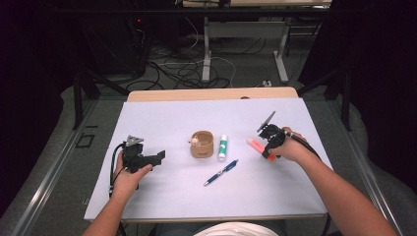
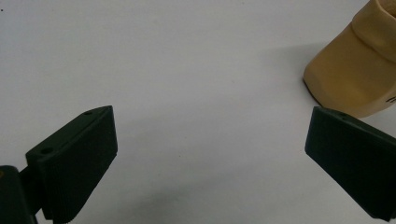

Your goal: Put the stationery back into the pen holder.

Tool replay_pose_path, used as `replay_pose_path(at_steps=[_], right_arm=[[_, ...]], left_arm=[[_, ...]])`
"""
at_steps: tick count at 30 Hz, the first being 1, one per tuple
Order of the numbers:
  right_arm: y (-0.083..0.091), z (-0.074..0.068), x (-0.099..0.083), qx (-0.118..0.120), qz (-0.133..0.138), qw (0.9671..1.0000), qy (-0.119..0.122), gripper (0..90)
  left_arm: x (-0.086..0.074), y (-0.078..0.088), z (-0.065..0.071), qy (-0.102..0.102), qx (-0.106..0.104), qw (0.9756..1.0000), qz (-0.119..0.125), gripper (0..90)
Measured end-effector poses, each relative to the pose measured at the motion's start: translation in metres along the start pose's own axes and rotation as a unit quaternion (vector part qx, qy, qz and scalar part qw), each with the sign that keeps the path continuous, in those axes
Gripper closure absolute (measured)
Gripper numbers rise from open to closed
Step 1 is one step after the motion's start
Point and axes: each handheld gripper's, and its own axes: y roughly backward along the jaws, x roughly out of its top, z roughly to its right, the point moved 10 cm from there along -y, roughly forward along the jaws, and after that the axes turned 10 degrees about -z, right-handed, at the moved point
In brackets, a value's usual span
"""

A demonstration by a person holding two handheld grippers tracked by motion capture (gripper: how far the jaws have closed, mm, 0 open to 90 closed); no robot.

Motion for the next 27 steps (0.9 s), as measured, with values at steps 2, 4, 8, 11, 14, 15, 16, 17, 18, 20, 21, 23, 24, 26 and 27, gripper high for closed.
replay_pose_path(at_steps=[2,4,8,11,14,15,16,17,18,20,21,23,24,26,27], right_arm=[[0.000,0.000,0.000,0.000,0.003,1.0000,-0.001,66.4],[0.000,0.000,0.001,0.001,0.005,1.0000,-0.002,66.5],[0.000,0.001,0.000,-0.007,0.003,1.0000,-0.003,66.6],[0.000,0.001,0.000,-0.009,0.001,0.9999,-0.007,66.7],[0.001,-0.001,-0.001,-0.001,0.002,0.9999,-0.011,66.7],[0.001,-0.002,-0.001,0.004,0.007,0.9999,-0.011,66.8],[0.000,-0.002,0.000,0.005,0.011,0.9999,-0.010,66.8],[0.001,0.000,-0.001,-0.005,0.009,0.9999,-0.006,66.8],[0.000,-0.004,0.001,0.009,0.028,0.9994,-0.015,66.7],[0.006,-0.003,-0.003,0.000,0.002,1.0000,0.001,66.8],[0.003,-0.006,0.002,0.009,0.039,0.9991,-0.016,66.8],[0.008,-0.004,0.001,-0.003,0.033,0.9994,0.001,66.8],[0.006,-0.007,0.007,0.001,0.071,0.9974,-0.010,66.8],[0.012,-0.004,0.002,-0.011,0.044,0.9989,0.016,66.8],[0.013,-0.006,0.004,-0.011,0.057,0.9982,0.015,66.8]], left_arm=[[-0.001,0.001,0.000,-0.002,-0.001,1.0000,-0.009,2.5],[-0.001,0.001,0.000,-0.001,-0.001,1.0000,-0.005,2.5],[0.000,0.000,0.000,-0.001,0.000,1.0000,-0.002,2.5],[0.000,0.000,0.000,-0.001,0.000,1.0000,-0.002,2.5],[-0.001,0.000,-0.001,-0.002,-0.001,1.0000,-0.005,2.5],[-0.001,0.000,-0.001,-0.003,-0.001,1.0000,-0.007,2.5],[-0.001,0.000,-0.001,-0.002,-0.001,1.0000,-0.005,2.5],[-0.001,0.000,-0.001,-0.001,0.000,1.0000,-0.002,2.5],[0.000,0.000,0.000,-0.001,0.000,1.0000,-0.002,2.5],[-0.001,0.000,0.000,-0.002,0.000,1.0000,-0.003,2.5],[0.000,0.000,0.000,-0.002,-0.002,1.0000,-0.001,2.5],[-0.001,-0.001,0.001,-0.001,-0.003,1.0000,-0.002,2.5],[-0.001,0.000,0.001,-0.001,-0.003,1.0000,-0.006,2.5],[-0.001,0.000,0.001,-0.001,-0.003,1.0000,-0.004,2.5],[-0.001,0.000,0.001,-0.001,-0.002,1.0000,-0.003,2.5]])
